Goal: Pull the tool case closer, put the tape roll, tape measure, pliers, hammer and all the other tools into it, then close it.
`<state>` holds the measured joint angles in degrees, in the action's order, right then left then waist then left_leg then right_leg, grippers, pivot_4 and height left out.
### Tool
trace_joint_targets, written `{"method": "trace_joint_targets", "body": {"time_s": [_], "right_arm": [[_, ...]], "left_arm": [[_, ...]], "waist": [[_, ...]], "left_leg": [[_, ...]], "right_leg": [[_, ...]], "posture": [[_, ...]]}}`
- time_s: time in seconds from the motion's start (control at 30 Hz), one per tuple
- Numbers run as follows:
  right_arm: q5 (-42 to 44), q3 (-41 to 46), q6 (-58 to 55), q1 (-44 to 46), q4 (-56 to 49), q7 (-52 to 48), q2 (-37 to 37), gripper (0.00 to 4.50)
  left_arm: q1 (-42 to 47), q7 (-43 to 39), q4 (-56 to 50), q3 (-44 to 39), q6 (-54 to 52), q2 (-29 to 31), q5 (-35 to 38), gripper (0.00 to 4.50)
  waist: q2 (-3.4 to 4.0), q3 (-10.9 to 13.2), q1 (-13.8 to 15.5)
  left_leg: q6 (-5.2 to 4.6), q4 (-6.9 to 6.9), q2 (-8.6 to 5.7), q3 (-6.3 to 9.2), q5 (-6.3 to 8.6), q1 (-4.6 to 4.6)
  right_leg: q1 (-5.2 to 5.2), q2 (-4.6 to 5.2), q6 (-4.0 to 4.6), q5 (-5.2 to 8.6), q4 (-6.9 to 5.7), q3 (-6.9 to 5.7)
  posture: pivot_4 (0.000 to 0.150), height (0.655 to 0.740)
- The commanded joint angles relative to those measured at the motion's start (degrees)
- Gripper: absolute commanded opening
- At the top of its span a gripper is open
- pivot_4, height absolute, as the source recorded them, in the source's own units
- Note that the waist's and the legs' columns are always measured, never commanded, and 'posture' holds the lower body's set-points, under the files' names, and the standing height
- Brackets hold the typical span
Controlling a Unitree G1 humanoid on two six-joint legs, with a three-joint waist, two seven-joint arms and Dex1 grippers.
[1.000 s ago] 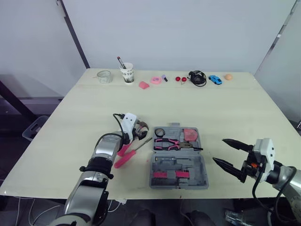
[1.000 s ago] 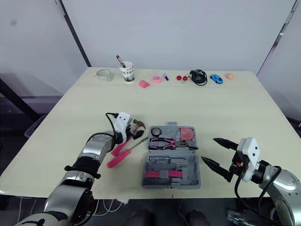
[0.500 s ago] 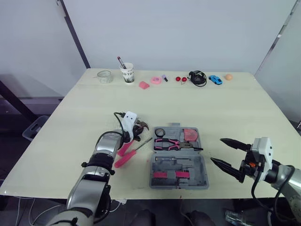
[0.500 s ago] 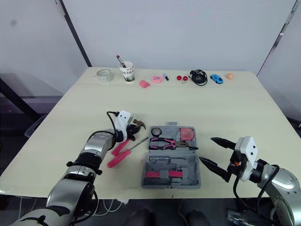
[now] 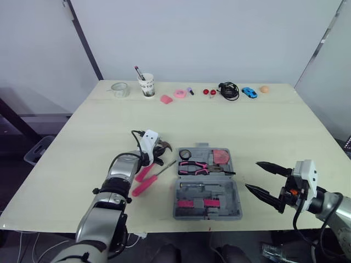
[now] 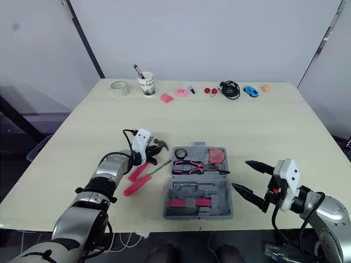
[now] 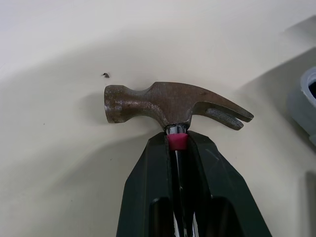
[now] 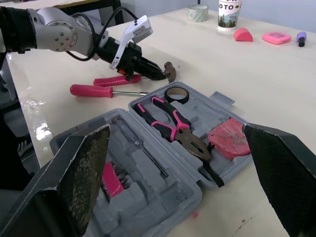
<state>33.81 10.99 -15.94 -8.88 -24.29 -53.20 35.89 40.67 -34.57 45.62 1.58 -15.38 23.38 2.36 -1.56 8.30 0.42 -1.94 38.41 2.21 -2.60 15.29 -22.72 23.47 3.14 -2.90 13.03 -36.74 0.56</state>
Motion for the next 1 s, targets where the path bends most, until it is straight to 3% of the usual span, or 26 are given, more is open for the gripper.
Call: {"method": "trace_joint_targets", "body": {"time_s": [0.03,0.4,0.63,1.0], "right_arm": [[1.54,-0.04,-0.07,1.32,-2.3,-1.08,0.79,4.5],[2.16,-2.59,0.74,5.53,-1.38,-6.25,1.64,4.5],[-0.69,-4.77,1.99,10.5,-1.59,-4.28,0.71,4.5],[-1.2,-2.21,3.17,7.49,-0.27,-5.45,3.01,4.5]], "left_arm": [[-1.43,-1.32,-4.37,-1.41,-0.76,2.71,0.57,0.04],[-10.45,-4.16,-21.79,-4.8,-9.9,9.78,3.32,0.04],[-14.13,-6.58,-29.92,-5.74,-14.34,14.41,4.84,0.04],[-21.57,-23.43,-53.63,-2.58,-20.52,25.13,13.67,0.04]], "waist": [[-0.01,0.0,-0.14],[-0.07,0.04,-0.04],[-0.07,0.04,0.21],[-0.09,0.06,0.39]], "left_leg": [[0.0,0.0,0.0,0.0,0.0,0.0],[0.0,0.0,0.03,0.03,0.0,-0.02],[0.0,0.0,0.04,0.01,0.0,-0.02],[0.01,0.0,0.04,-0.03,0.0,0.01]], "right_leg": [[0.0,0.0,0.0,0.0,-0.01,0.01],[0.01,0.0,0.01,0.0,0.0,0.03],[0.02,-0.02,0.01,0.0,-0.02,0.06],[0.02,0.02,0.21,0.12,-0.01,0.13]], "posture": [[0.15,0.74],[0.15,0.74],[0.15,0.74],[0.15,0.74]]}}
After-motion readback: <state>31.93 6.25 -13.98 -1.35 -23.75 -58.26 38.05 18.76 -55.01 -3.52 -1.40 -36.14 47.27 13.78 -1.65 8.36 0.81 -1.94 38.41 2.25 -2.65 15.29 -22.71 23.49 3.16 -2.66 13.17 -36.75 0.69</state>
